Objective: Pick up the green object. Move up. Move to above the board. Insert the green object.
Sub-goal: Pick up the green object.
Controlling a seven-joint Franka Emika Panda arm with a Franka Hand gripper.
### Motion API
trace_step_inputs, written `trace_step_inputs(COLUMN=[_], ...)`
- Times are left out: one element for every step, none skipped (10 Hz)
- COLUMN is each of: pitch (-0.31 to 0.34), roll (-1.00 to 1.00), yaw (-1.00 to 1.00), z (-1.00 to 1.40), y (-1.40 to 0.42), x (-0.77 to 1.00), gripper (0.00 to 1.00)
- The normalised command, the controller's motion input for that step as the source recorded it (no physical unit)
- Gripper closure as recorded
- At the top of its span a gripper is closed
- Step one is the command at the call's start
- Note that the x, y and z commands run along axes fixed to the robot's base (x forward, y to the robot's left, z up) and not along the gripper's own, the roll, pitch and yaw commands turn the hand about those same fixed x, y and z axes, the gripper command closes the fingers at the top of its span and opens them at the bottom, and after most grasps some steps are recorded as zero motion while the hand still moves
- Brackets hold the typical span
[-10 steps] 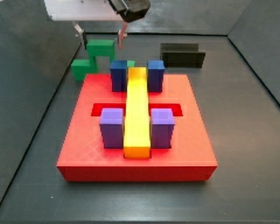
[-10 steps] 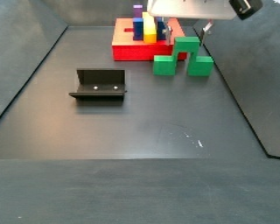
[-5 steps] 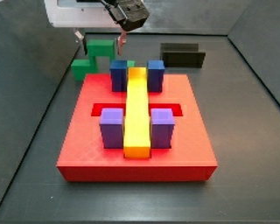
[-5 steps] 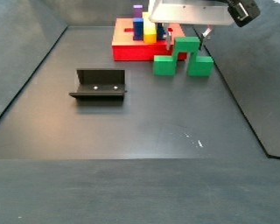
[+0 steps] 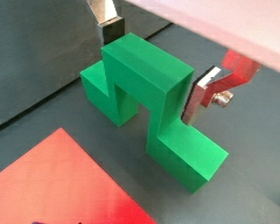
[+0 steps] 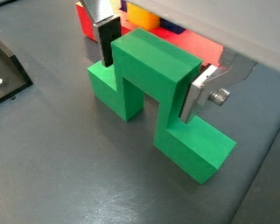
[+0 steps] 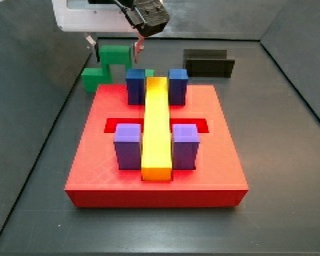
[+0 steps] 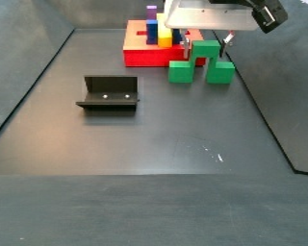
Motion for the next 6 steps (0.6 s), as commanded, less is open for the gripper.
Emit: trace_step_inputs(pitch=[0.0, 0.0, 0.0, 0.0, 0.0, 0.0], roll=[0.02, 0.01, 0.05, 0.0, 0.0, 0.0], yaw=[0.0, 0.0, 0.0, 0.0, 0.0, 0.0], z=[0.0, 0.0, 0.0, 0.0, 0.0, 0.0], y=[-0.01, 0.0, 0.0, 0.0, 0.0, 0.0], x=[0.0, 0.0, 0.0, 0.0, 0.0, 0.0], gripper=[0.0, 0.0, 0.0, 0.0, 1.0, 1.0])
